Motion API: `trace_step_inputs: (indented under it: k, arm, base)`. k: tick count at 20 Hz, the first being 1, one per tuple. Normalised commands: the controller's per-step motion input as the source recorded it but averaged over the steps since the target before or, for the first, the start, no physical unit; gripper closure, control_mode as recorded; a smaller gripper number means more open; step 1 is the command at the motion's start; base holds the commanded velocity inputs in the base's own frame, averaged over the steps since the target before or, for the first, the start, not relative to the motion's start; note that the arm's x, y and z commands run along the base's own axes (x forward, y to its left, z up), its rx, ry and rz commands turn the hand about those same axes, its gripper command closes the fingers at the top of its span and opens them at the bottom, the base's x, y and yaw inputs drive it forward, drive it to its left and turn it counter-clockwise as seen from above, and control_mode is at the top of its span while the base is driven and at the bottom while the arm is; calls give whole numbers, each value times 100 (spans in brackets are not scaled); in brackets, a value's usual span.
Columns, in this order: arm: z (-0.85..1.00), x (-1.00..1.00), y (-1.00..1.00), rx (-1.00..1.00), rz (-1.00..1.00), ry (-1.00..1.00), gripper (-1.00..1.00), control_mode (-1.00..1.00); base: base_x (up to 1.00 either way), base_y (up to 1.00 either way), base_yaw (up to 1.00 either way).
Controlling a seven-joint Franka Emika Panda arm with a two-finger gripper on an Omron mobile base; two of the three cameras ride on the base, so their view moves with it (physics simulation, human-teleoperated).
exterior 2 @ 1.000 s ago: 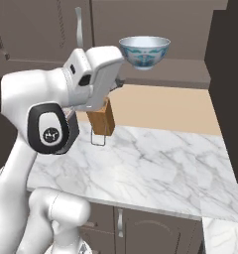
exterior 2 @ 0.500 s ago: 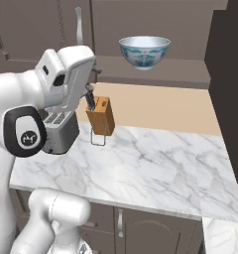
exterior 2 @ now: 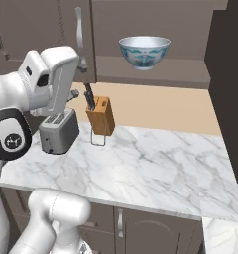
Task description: Move the bowls from the cabinet to the plates on the dining table.
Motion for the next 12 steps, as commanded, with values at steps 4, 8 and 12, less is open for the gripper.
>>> trace_step_inputs:
  k: [4, 8, 12]
  arm:
    - [10, -1, 11, 5, 9, 13, -100, -100]
    - [27, 5, 19, 13, 1, 4, -100, -100]
    - [27, 4, 33, 13, 0, 0, -100, -100]
  base:
    - [0, 0, 0]
    - [0, 0, 0]
    - [0, 0, 0]
